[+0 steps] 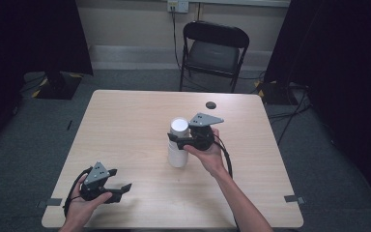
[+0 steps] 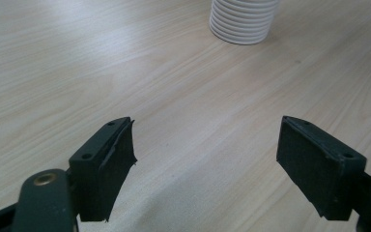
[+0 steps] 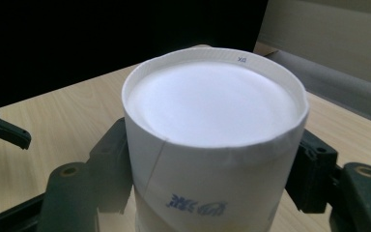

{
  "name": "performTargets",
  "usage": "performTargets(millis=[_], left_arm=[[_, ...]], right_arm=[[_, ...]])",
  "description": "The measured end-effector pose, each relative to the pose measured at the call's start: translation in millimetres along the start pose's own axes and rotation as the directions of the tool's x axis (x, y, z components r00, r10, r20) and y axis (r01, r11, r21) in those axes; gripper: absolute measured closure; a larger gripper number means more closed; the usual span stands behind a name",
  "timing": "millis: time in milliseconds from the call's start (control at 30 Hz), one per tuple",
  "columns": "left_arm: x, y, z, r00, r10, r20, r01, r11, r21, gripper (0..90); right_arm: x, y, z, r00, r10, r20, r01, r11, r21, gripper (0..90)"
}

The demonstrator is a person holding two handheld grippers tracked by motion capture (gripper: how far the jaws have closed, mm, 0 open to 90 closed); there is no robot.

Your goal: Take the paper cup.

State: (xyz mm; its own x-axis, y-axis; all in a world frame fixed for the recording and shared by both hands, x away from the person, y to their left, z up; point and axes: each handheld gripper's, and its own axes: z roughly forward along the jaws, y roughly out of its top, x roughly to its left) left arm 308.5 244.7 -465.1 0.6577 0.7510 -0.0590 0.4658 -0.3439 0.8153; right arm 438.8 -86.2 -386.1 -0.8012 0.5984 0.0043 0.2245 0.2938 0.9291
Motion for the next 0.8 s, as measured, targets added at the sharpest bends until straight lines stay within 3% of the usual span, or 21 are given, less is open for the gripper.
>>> performTargets(millis=[267, 433, 533, 800], left_arm=[[0.5, 1.7, -2.5, 0.9999, -0.012, -0.002, 0.012, 0.9995, -0.029, 20.9], [3.1, 0.2, -0.7, 0.9995, -0.023, -0.023, 0.023, 0.9997, -0.011, 20.9], [3.6, -0.5, 1.4, 0.9992, -0.038, -0.012, 0.037, 0.9993, -0.004, 20.7], [1.7, 1.0, 2.6, 0.9995, -0.029, 0.007, 0.029, 0.9996, 0.001, 19.0]], right_arm=[[-0.6, 3.2, -2.6, 1.0000, 0.009, -0.005, -0.009, 1.000, -0.016, 31.6], [-2.2, 6.1, -4.8, 0.9998, 0.017, -0.008, -0.017, 0.999, -0.027, 31.9], [-3.0, 9.4, -6.8, 0.9996, 0.026, -0.008, -0.026, 0.999, -0.037, 32.1], [-3.6, 21.3, -10.2, 0.9998, 0.021, -0.003, -0.021, 0.999, -0.046, 32.1]])
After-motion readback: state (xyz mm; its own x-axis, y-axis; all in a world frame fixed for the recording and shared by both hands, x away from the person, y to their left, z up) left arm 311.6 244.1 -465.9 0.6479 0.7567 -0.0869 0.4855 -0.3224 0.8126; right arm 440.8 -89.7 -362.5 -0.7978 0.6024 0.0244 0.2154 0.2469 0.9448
